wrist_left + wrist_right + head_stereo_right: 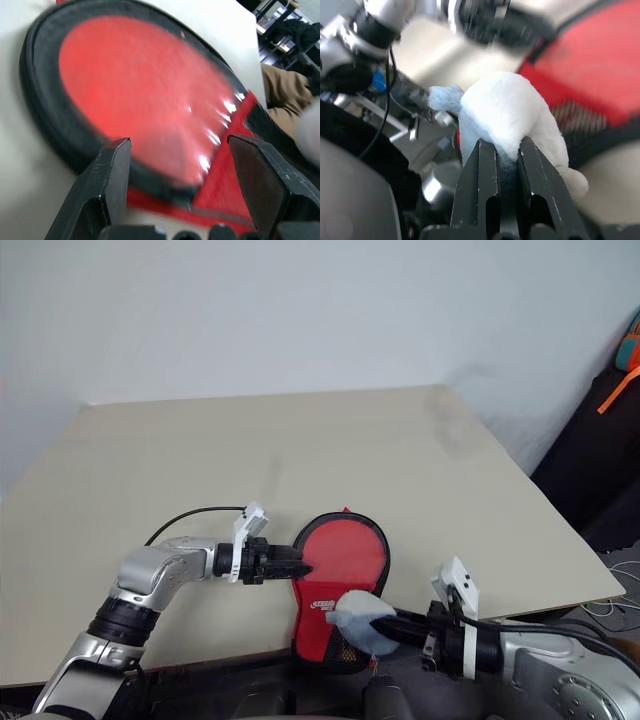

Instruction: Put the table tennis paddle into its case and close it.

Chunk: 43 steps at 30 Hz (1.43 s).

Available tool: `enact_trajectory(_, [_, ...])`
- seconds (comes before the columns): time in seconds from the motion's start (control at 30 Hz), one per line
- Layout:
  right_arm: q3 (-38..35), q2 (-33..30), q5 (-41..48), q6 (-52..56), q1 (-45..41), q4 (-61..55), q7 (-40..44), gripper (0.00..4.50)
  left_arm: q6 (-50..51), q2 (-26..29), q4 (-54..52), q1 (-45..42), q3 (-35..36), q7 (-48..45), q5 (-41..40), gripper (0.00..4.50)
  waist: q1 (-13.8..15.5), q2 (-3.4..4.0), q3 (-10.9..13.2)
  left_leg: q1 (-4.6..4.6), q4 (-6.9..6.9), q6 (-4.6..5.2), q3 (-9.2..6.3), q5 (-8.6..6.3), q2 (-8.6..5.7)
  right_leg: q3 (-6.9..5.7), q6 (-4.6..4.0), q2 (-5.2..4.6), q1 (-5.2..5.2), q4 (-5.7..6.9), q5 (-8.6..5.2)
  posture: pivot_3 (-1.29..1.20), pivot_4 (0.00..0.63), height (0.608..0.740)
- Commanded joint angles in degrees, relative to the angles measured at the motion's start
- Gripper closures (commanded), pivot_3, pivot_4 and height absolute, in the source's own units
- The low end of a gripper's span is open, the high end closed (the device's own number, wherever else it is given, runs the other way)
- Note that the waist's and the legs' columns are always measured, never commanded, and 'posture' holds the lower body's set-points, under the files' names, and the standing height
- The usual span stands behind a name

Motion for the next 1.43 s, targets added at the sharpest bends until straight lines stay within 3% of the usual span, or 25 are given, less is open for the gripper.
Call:
enact_trajectory(0.03, [-0.5, 0.8, 2.8, 0.3, -4.2, 2.0, -1.8, 4.50, -1.0, 1.7, -1.1, 3.1, -2.3, 1.1, 2.8, 1.25, 0.0, 0.01, 0.0, 0.00, 0.00, 0.00, 0.00, 0.00, -0.02, 0.00, 0.00, -0.02, 0.01, 0.00, 0.00, 0.00, 0.000, 0.740])
enact_trajectory(0.23, [4.1, 4.2, -2.1, -1.5, -9.4, 7.8, -4.3, 4.50, -2.2, 1.3, -3.0, 5.4, -3.1, 2.4, 3.8, 1.25, 0.0, 0.10, 0.0, 0.06, -0.13, 0.01, -0.02, -0.01, -0.05, -0.04, -0.05, -0.01, -0.01, 0.07, 0.04, 0.00, 0.000, 0.740])
enact_trajectory(0.57, [7.6, 7.4, -6.1, -3.5, -11.0, 9.0, -5.1, 1.11, -2.4, 2.8, -3.3, 5.5, -2.1, 1.9, 3.4, 1.25, 0.0, 0.17, -0.1, 0.06, -0.10, 0.01, 0.01, -0.01, -0.05, -0.04, -0.05, -0.01, 0.00, 0.07, 0.04, 0.00, 0.000, 0.740])
enact_trajectory(0.83, [-0.8, 10.3, -0.1, -8.4, -11.9, 11.2, -3.0, 1.11, -2.6, 4.1, -1.0, 6.2, 0.6, 1.8, 3.2, 1.25, -0.1, 0.23, 0.0, 0.08, -0.15, 0.01, 0.00, -0.01, -0.05, -0.04, -0.05, 0.00, -0.01, 0.10, 0.04, 0.00, 0.000, 0.740])
enact_trajectory(1.07, [-0.6, 11.8, -0.6, -8.8, -16.0, 13.6, -4.2, 1.11, -3.6, 5.4, 2.6, 5.5, 5.5, 3.1, 2.8, 1.25, -0.2, 0.26, 0.0, 0.15, -0.21, 0.01, -0.01, -0.01, -0.02, -0.07, -0.10, 0.01, -0.09, 0.11, 0.07, 0.00, 0.000, 0.740])
enact_trajectory(1.23, [-4.7, 12.2, 1.8, -8.9, -19.4, 16.7, -5.3, 1.11, -4.0, 9.4, 3.4, 5.9, 11.4, 3.6, 1.7, 1.25, -0.2, 0.24, 0.0, 0.07, -0.29, 0.02, 0.05, 0.00, -0.01, -0.06, -0.17, 0.02, -0.49, 0.26, 0.13, 0.00, 0.000, 0.740])
enact_trajectory(1.43, [-6.0, 11.1, 0.1, -9.2, -24.8, 23.2, -4.2, 1.11, -4.4, 16.5, -0.4, 12.4, 16.8, 2.1, 0.5, 1.25, -0.1, 0.12, 0.1, 0.03, -0.38, 0.17, 0.17, 0.09, 0.00, 0.06, -0.31, 0.05, -0.97, 1.08, 0.22, 0.00, 0.000, 0.740])
